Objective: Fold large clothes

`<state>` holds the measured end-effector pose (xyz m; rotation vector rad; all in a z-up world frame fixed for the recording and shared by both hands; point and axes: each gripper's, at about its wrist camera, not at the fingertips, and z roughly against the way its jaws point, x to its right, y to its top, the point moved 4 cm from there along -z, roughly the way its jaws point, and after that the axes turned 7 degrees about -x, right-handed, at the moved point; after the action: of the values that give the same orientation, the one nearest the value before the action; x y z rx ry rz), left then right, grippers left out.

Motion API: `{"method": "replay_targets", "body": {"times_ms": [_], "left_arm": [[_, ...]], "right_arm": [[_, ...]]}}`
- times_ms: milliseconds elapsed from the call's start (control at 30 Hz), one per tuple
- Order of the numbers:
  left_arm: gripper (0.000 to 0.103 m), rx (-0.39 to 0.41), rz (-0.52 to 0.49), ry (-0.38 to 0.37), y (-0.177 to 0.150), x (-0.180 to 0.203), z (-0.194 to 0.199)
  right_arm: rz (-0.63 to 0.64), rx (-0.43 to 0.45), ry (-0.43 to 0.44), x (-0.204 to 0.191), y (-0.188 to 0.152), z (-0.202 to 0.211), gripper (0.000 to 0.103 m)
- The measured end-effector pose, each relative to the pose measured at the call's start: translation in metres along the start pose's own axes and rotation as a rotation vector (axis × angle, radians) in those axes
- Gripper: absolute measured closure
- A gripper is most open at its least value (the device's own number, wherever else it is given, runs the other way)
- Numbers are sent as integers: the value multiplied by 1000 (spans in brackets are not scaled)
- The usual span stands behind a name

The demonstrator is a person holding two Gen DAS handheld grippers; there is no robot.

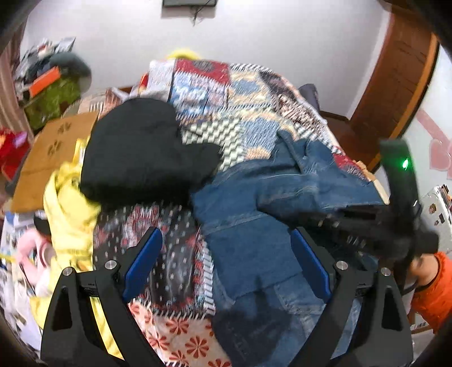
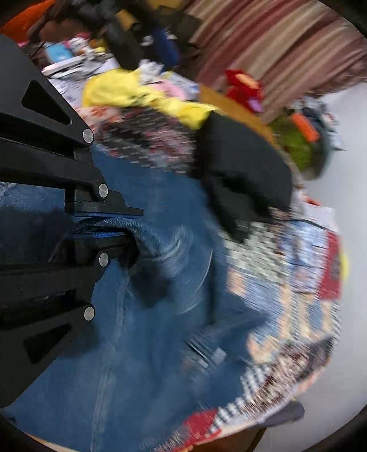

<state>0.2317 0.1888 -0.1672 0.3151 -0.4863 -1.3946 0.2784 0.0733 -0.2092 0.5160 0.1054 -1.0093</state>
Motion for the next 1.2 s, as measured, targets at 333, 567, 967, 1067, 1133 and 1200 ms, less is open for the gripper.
{"method": "replay_targets", "body": {"times_ms": [333, 567, 967, 1067, 1133, 1200], "left_arm": [[11, -122, 34, -79, -29, 15, -47], [11, -164, 61, -181, -25, 34, -61], [36, -281, 255, -323, -22, 36, -119], [65, -218, 203, -273, -12, 44, -112], [73, -186, 162, -213, -5, 48, -109], [80, -135, 125, -163, 2, 53, -100]], "right_arm": [[19, -99, 23, -7, -13, 2, 48], [-10, 48, -24, 29, -15, 59, 46], [-171, 204, -365, 172, -38, 161, 37], [-227, 156, -386, 201, -60, 159, 36], [-268, 99, -392, 218, -75, 146, 36], [-312, 49, -379, 232, -90, 129, 36]]}}
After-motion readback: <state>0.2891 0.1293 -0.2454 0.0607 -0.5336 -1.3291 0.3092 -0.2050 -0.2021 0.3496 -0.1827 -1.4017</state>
